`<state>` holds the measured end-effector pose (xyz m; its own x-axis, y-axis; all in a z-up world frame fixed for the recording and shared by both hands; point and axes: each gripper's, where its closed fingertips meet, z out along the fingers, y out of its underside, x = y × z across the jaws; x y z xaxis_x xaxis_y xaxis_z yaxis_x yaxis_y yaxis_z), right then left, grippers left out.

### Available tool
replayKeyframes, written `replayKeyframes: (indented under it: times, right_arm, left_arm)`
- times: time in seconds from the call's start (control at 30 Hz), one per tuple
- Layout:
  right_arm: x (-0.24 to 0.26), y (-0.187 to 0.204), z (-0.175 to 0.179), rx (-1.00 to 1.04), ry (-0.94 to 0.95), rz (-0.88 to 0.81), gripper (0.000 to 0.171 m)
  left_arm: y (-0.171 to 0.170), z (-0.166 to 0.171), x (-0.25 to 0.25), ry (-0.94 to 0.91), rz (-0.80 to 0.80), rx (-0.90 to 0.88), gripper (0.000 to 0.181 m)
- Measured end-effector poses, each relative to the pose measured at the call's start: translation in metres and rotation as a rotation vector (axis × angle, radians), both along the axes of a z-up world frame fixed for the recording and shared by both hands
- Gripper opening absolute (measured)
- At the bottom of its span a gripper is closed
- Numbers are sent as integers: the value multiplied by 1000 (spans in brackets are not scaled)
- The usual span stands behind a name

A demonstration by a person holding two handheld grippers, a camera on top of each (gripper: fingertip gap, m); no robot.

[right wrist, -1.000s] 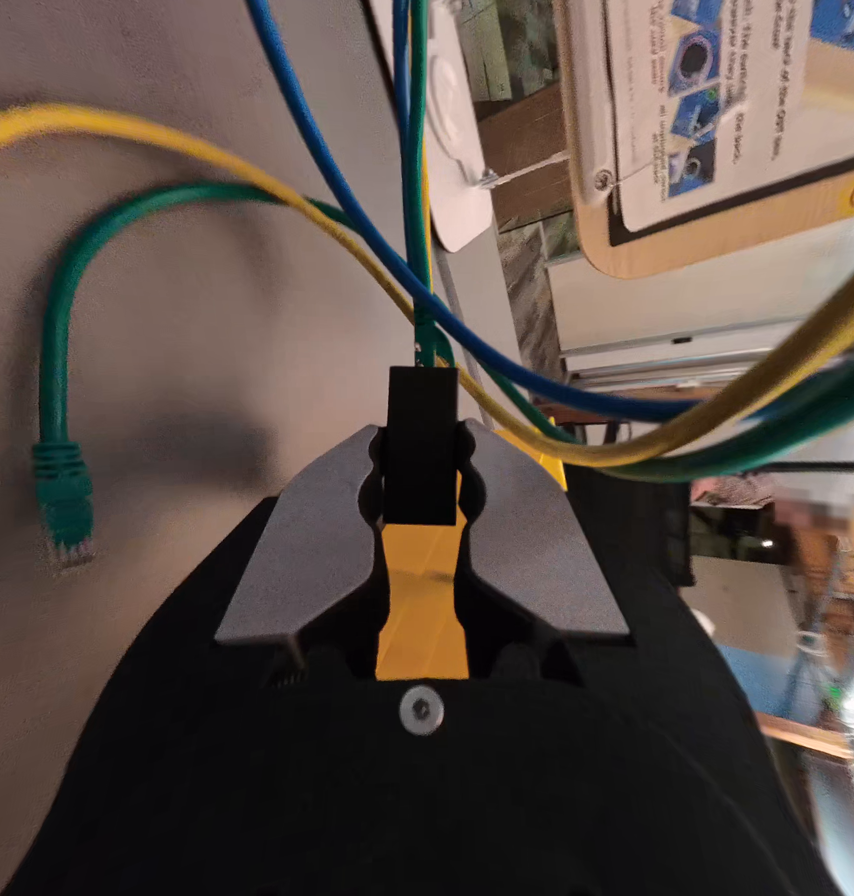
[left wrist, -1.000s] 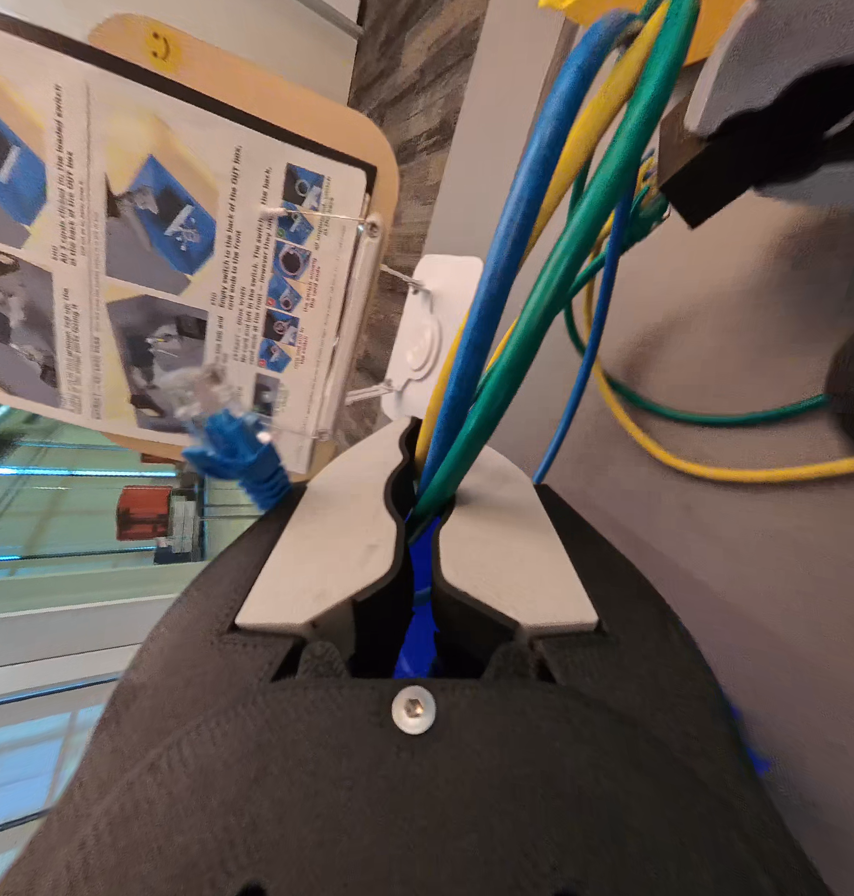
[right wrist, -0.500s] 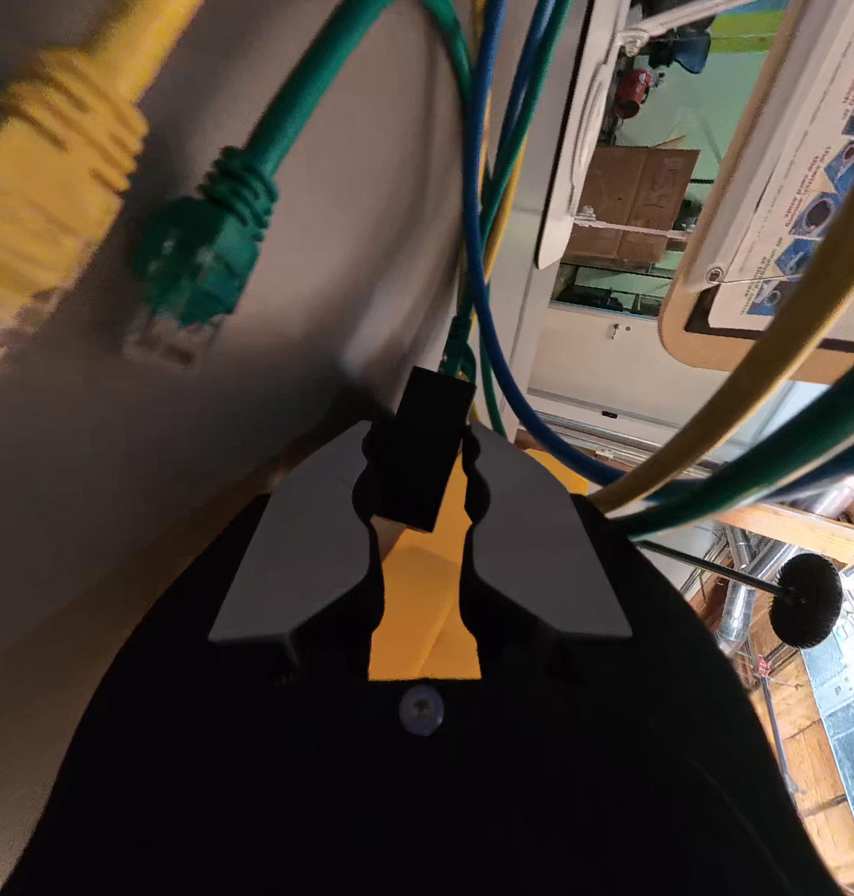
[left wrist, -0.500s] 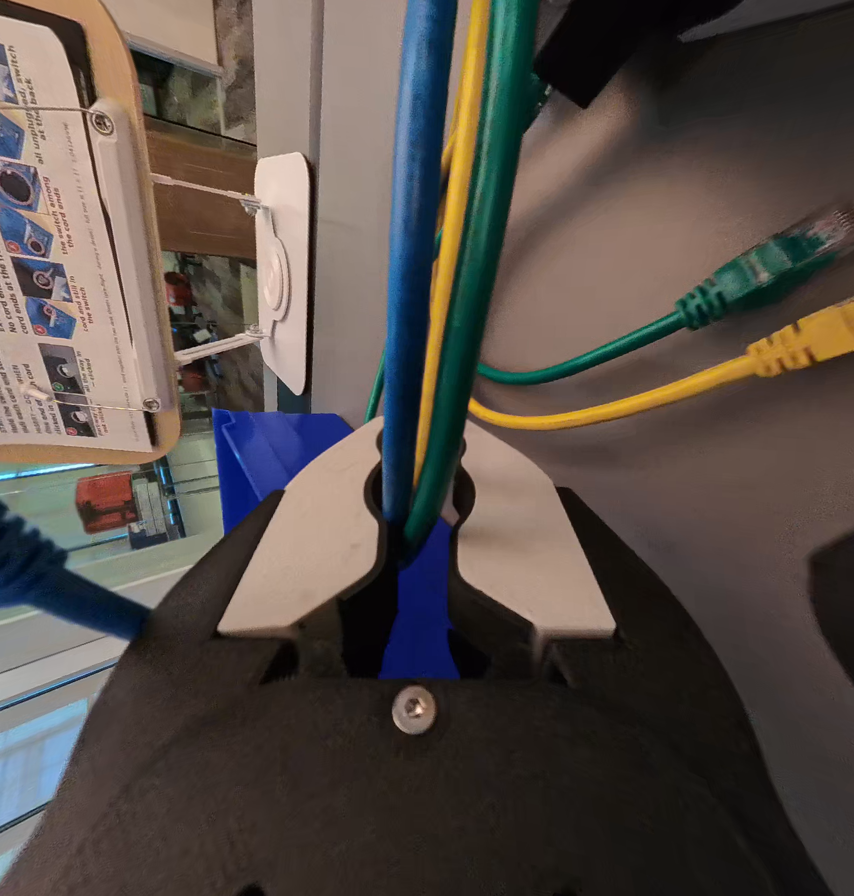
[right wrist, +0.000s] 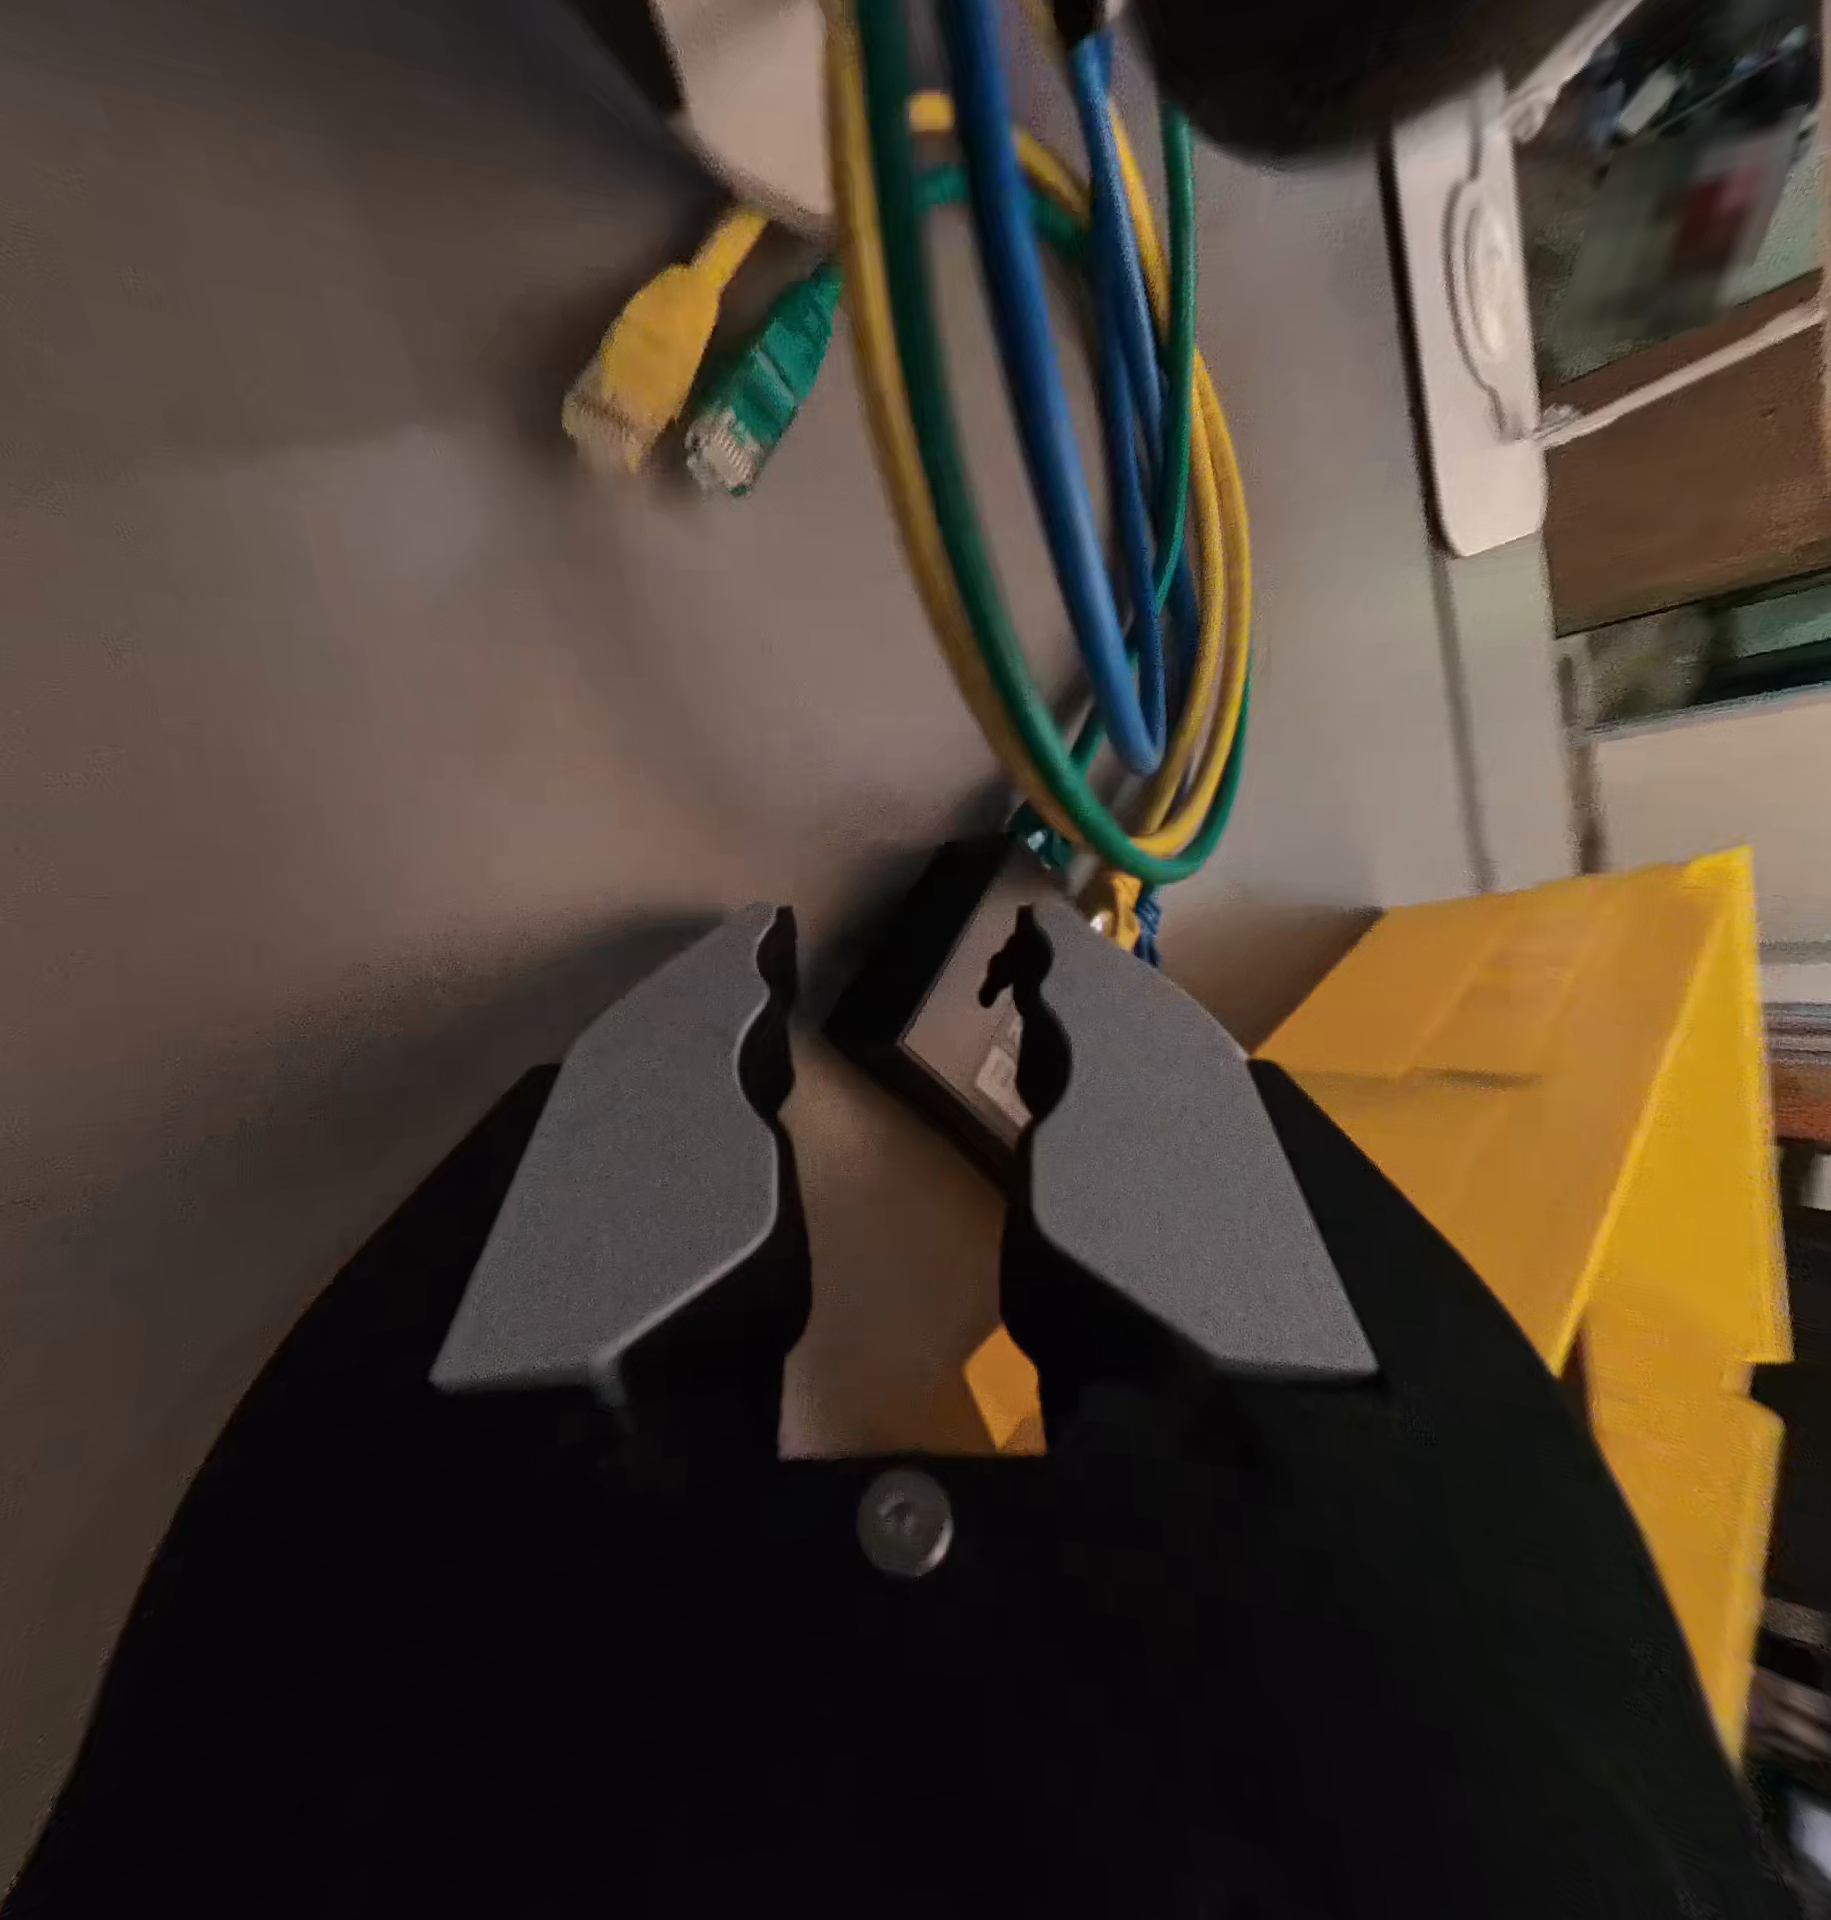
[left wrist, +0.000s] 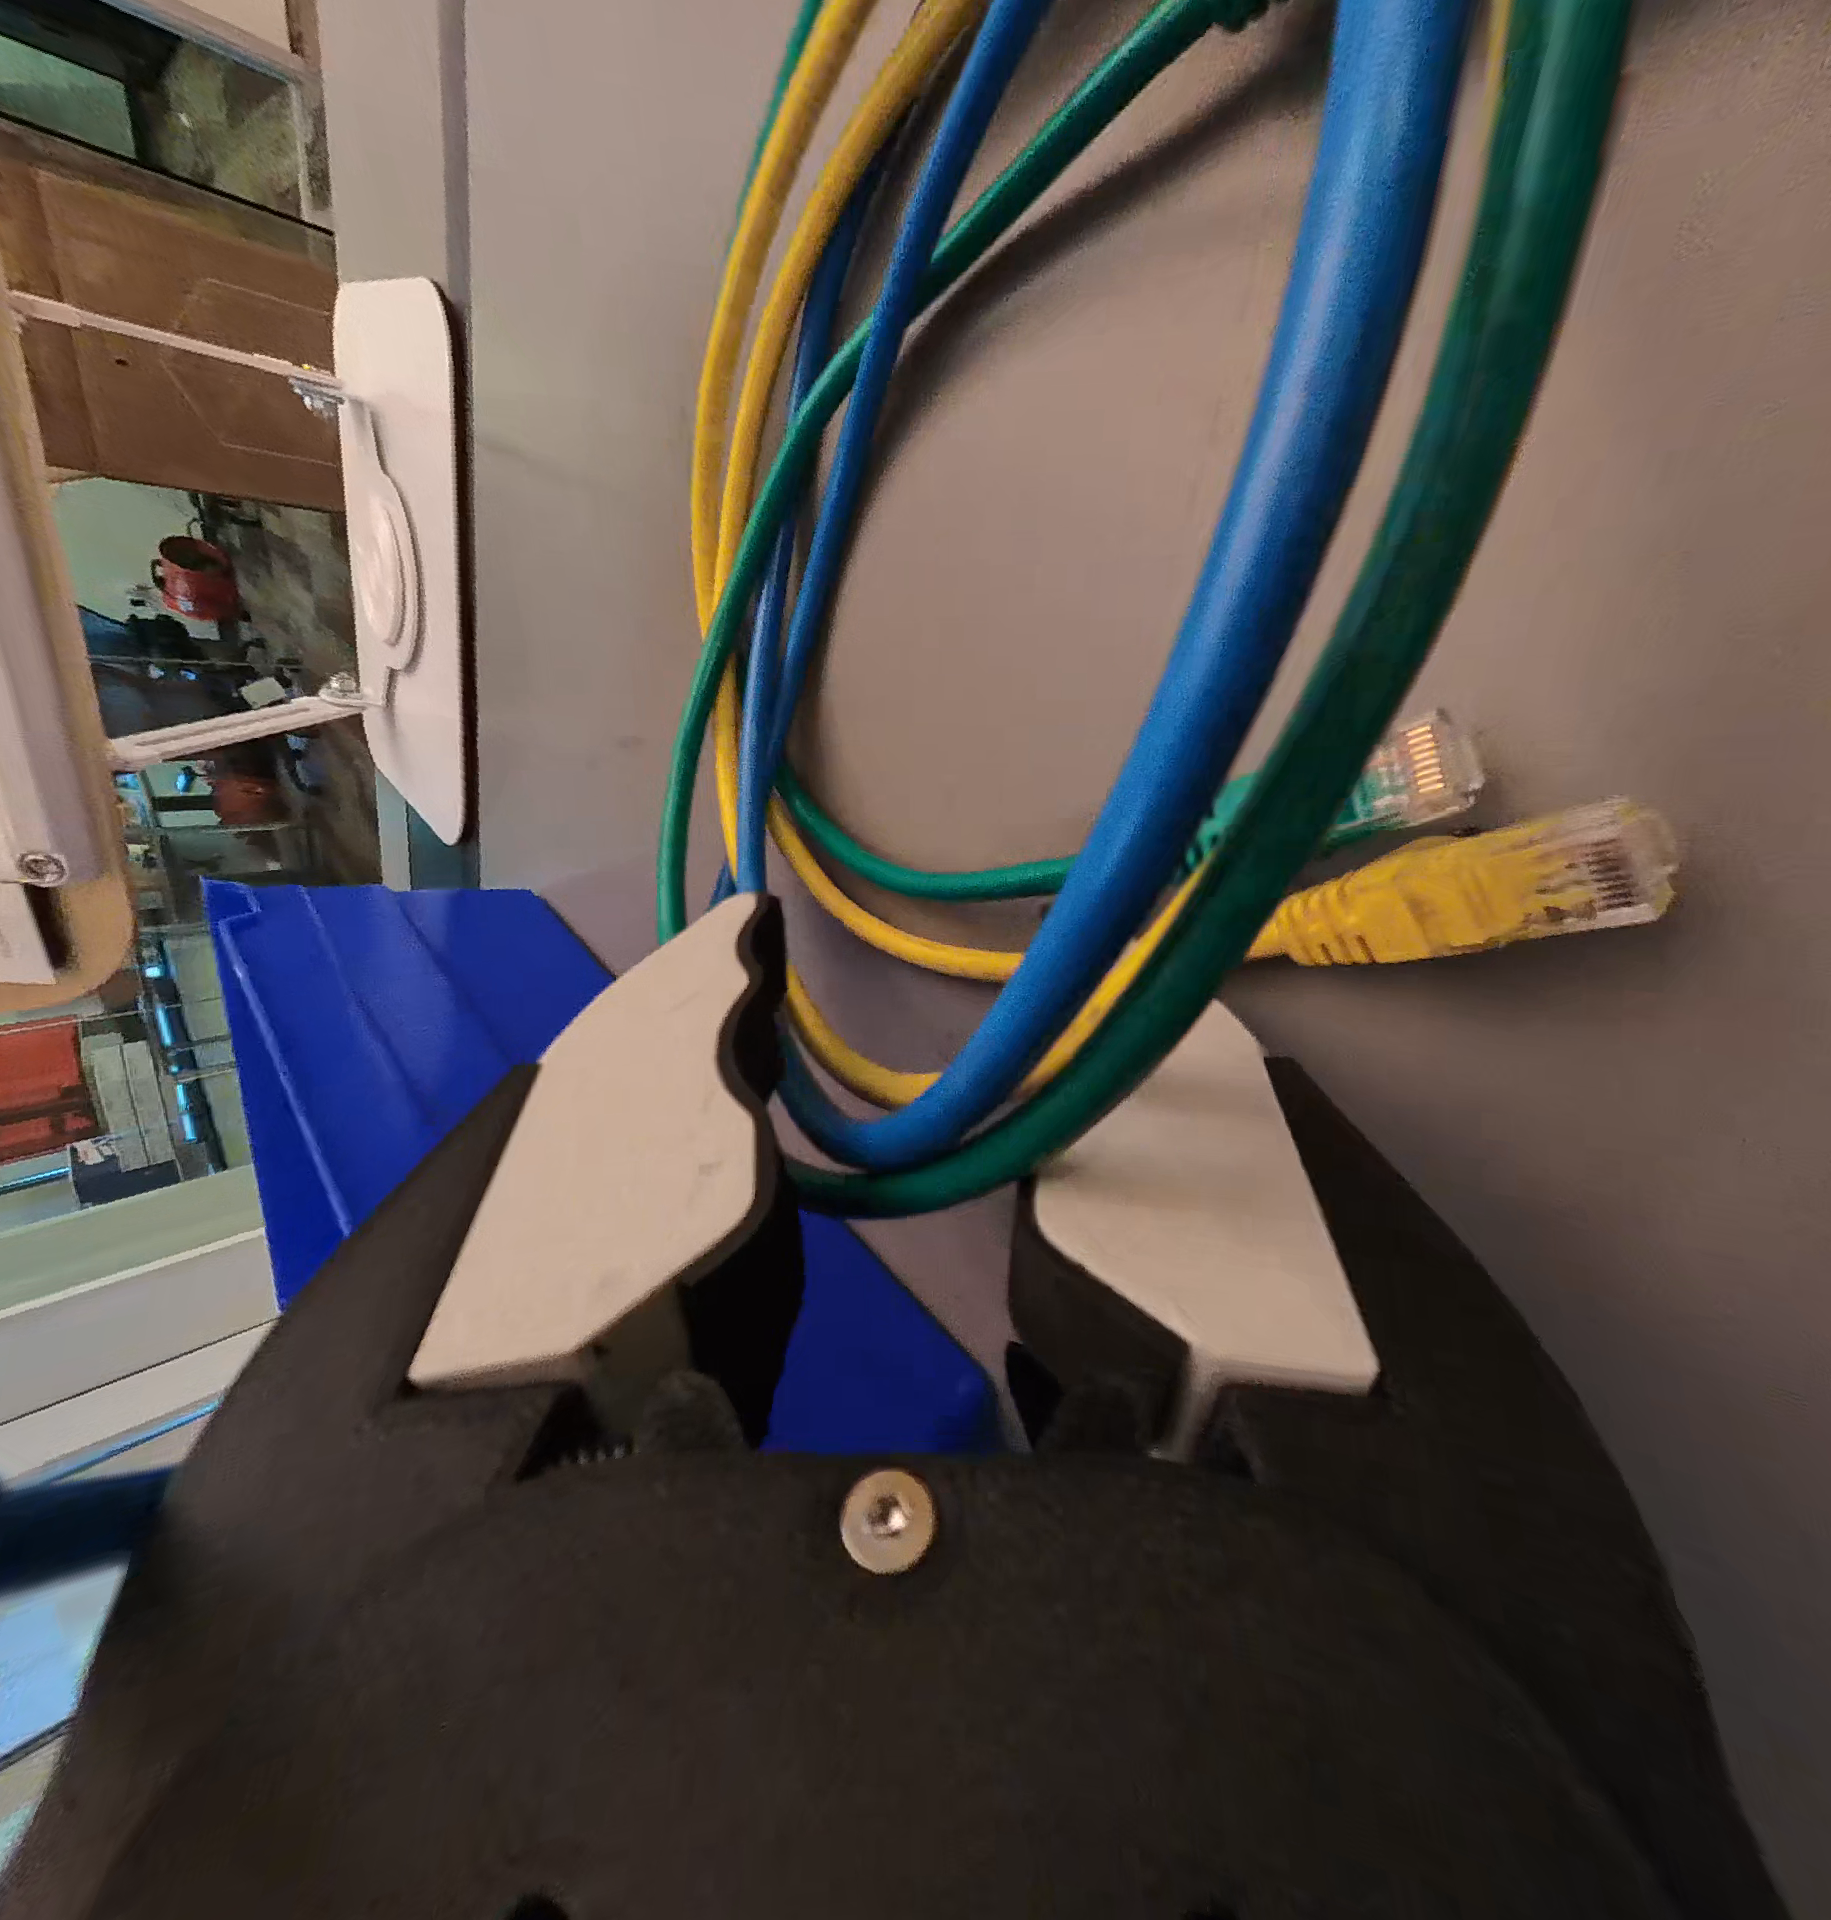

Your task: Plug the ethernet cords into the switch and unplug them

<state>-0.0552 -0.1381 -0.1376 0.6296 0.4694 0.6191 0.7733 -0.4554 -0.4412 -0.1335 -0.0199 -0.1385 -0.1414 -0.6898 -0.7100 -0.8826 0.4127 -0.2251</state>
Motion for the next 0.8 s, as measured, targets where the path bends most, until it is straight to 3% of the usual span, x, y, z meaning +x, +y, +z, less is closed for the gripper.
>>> replayKeyframes:
  times: [0.1,0.23,0.4,0.5,0.6,0.7,0.8]
  right_arm:
    - [12,3,7,33,68,-56,46]
    - [14,7,5,52,77,-67,46]
    - [13,4,29,163,109,-61,46]
    - [19,-3,81,302,213,-50,45]
    - [54,-7,142,403,277,-94,49]
    - [126,-1,190,421,258,-271,68]
    - [200,3,194,261,335,-453,74]
  left_arm:
    - [-18,5,-2,-19,-15,-133,61]
    - [-64,21,-10,-90,-81,-499,83]
    - [-76,83,-43,-335,-76,-813,92]
    - [-29,143,-84,-638,22,-817,80]
    - [31,175,-136,-858,170,-844,85]
    - [118,158,-192,-889,479,-649,87]
    - [167,122,-224,-765,680,-559,93]
